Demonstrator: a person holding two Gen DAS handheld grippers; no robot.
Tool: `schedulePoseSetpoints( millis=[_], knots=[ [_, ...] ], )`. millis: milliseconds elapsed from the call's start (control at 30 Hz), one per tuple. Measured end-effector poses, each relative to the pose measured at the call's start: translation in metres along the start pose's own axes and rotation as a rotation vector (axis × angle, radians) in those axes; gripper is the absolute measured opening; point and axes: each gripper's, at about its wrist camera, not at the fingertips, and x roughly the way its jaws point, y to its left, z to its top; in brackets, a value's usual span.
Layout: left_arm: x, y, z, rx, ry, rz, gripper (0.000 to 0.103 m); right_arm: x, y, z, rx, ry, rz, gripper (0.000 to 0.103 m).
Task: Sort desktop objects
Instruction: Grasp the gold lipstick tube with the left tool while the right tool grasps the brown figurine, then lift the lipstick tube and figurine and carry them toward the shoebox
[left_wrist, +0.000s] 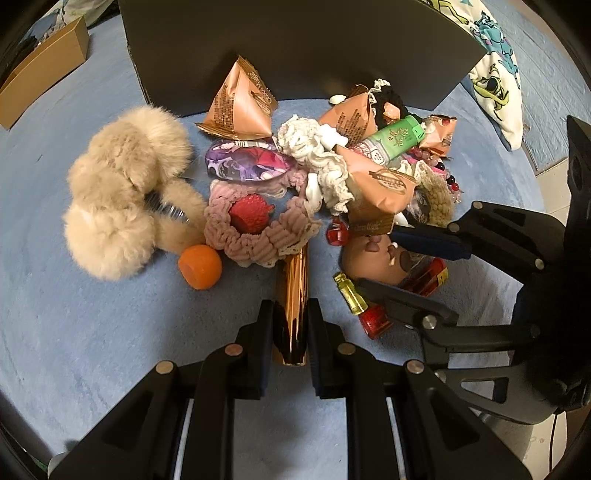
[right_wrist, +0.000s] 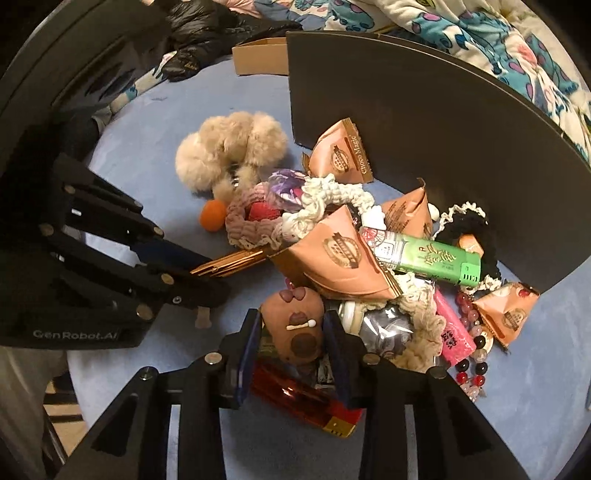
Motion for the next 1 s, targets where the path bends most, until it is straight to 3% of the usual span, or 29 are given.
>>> schedulePoseSetpoints(
  millis=[567, 1000],
  knots=[
    [-0.015, -0.008, -0.005, 0.014, -0.012, 0.007, 0.014, -0.029, 0.006, -0.014, 0.09, -0.049, -0.036, 0.035],
    [-0.048, -0.027, -0.016, 0.06, -0.042, 0.018, 0.013, -0.086, -0.013, -0.03, 0.207, -0.118, -0.092, 0.035]
  ],
)
